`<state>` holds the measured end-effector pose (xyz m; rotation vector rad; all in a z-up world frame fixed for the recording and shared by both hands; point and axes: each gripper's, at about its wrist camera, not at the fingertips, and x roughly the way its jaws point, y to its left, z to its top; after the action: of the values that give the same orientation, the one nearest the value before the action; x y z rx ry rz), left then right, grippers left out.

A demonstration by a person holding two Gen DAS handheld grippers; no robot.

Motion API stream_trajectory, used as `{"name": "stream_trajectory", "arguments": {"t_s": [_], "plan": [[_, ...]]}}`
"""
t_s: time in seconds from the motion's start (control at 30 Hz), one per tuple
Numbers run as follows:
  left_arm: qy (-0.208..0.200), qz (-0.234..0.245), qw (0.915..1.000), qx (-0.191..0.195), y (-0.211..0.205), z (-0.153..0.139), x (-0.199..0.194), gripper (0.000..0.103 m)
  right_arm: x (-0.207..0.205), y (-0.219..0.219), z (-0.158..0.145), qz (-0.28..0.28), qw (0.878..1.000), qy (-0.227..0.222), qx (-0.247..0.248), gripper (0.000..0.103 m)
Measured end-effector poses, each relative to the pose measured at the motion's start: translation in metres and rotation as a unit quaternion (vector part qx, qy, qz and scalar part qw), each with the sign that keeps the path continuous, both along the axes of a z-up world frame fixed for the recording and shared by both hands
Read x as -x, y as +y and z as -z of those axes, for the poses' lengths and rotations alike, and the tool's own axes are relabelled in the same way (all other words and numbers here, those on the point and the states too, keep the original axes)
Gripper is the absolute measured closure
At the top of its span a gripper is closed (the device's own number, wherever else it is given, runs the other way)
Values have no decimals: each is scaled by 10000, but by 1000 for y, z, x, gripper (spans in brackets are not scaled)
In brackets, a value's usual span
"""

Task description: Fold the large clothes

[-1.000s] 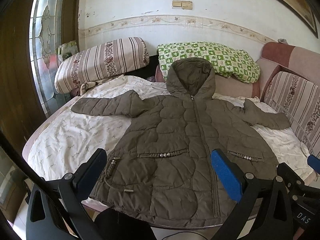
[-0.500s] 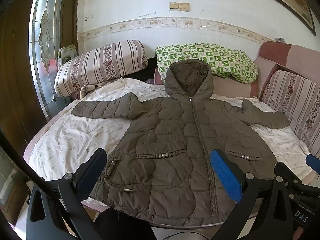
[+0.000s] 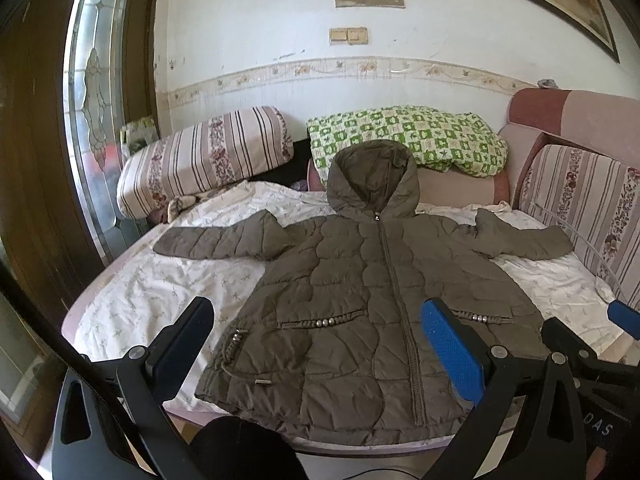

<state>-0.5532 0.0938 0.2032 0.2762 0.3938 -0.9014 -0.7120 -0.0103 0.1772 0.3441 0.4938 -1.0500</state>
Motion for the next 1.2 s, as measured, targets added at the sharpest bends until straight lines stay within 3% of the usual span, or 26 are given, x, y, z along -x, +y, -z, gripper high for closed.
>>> {"name": "stream_trajectory", "arguments": {"t_s": [0.17,0.37,0.53,0.7,0.87,0.97,1.2], "plan": [[-241,-28,9997,39,8,-12,11,0,7,2,-10,-57,9998,-155,61,3],[-450,36,9979,459,7,-50,5,0,30,-20,-35,186,9989,-374,213,3],[-318,346,9963,719,-22,-84,-16,0,61,-41,-69,788,9944,-528,457,1],[-28,657,9947,790,-62,-97,-36,0,79,-59,-94,1202,9894,-504,635,0],[192,763,9943,718,-111,-91,-55,0,78,-94,-104,1365,9876,-486,607,0],[272,786,9954,477,-152,-79,-67,0,67,-131,-104,1349,9889,-414,456,0],[119,737,9968,-270,-249,-12,-90,0,46,-247,-72,1355,9885,-543,-385,0]]}}
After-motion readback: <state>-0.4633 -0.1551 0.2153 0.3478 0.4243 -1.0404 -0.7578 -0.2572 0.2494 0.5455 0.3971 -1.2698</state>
